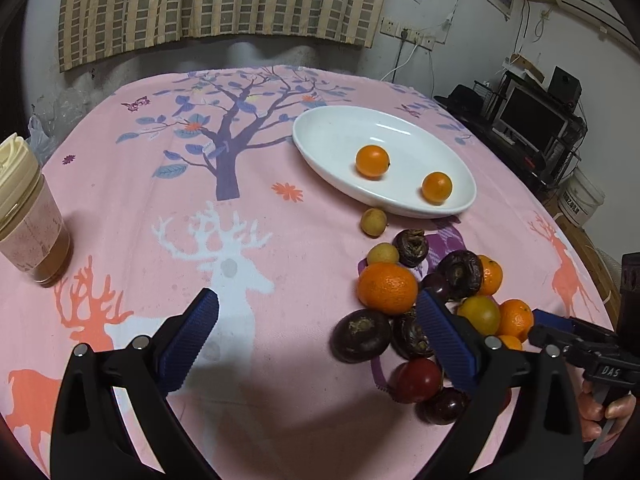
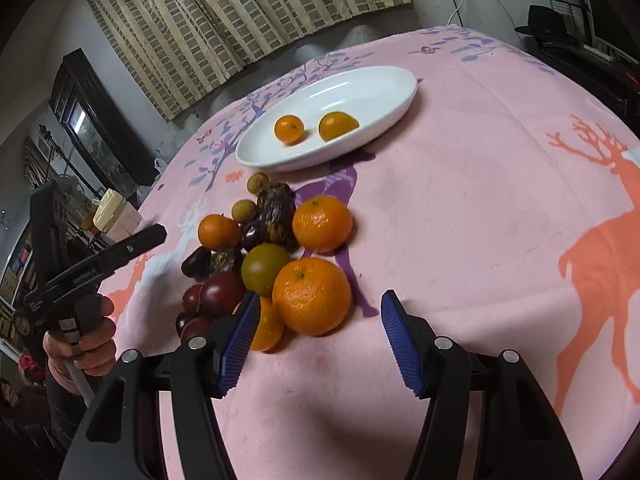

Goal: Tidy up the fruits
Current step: 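Grasp a tangerine with the left tool while the right tool grasps an orange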

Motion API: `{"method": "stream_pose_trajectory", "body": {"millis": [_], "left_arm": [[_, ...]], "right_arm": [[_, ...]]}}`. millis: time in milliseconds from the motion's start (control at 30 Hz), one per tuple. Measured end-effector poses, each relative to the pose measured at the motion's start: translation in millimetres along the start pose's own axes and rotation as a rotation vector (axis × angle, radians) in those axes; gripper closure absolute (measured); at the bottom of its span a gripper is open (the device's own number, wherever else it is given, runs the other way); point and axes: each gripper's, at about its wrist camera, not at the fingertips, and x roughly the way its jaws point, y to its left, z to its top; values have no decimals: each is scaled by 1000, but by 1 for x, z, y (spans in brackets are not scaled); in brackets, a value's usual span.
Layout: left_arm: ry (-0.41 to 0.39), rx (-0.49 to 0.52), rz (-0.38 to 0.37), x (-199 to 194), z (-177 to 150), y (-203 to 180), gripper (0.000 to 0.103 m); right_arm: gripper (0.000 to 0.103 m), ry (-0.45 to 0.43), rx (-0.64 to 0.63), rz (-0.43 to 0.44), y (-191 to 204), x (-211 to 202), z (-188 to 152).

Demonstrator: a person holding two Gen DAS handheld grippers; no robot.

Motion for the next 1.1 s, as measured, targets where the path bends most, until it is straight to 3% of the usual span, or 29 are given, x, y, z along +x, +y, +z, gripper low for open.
{"method": "stream_pose_trajectory", "body": {"millis": [233,367,567,700,767,867,1100], "left_arm": [[-19,-17,-24,-10,0,4,6],[-25,-26,-36,-14,1,6,6],[1,-45,-58,-9,1,9,6],[33,21,-114,2,1,-6,7],[47,78,-129,9,3,-18,25],[89,136,-146,26,10,-32,37],[160,156,-128,55,17,-38,48]], "right_arm": [[49,8,53,24,-1,8,2],[49,25,140,84,-11,18,6],[59,25,163,114,-14,22,5],[59,-13,186,171,-18,16,4],[59,-29,183,173,-18,13,3],[59,-33,177,167,-16,13,5],[59,-57,190,194,-21,8,5]]}}
